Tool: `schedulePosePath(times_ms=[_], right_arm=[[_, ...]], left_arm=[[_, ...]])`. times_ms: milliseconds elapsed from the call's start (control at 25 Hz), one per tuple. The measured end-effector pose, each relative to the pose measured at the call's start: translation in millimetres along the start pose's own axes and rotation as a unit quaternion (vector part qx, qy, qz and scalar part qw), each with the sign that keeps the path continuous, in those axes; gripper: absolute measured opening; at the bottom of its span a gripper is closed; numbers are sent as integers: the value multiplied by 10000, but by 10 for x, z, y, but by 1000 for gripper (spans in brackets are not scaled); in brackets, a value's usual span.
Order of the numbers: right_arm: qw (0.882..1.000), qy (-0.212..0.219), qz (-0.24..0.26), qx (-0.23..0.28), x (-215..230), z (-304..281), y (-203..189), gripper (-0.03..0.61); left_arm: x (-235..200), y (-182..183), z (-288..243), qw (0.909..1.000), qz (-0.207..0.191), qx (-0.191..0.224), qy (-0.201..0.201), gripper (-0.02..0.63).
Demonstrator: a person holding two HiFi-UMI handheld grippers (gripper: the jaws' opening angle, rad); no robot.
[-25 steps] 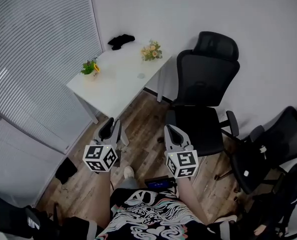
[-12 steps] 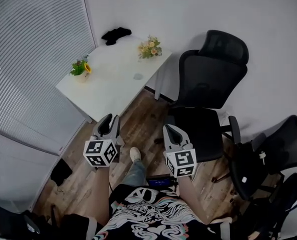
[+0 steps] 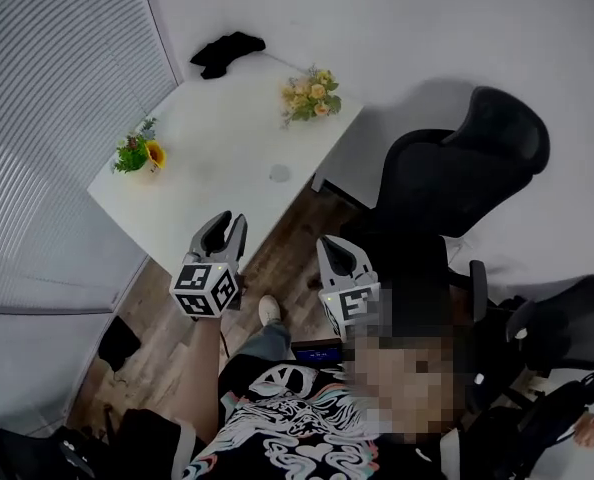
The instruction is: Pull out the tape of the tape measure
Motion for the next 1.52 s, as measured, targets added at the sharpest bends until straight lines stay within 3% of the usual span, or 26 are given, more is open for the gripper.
schedulePosePath(times_ms=[440, 640, 920, 1520], right_arm=[[9983, 186, 145, -535, 411, -1220, 112, 3], [9971, 301, 183, -668, 471, -1421, 140, 6], [9911, 686, 602, -965, 561, -1837, 115, 12], [9775, 1061, 625, -1712, 704, -2433, -308, 12]], left_arm=[[-575, -191, -1043, 9945, -270, -974, -265, 112], [-619, -267, -1273, 9897, -513, -1264, -437, 114], [-611, -420, -1574, 9801, -852, -1654, -685, 115], [-688, -730, -1940, 9616, -1080, -2270, -1100, 115]])
Point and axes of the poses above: the fingertips, and each gripper's own axes: z backward along the fingers, x to its right, y out of its top, the point moved 8 cm from there along z, backward along the fingers, and after that the axes turned 5 degrees about -z, right-handed, at the moved point
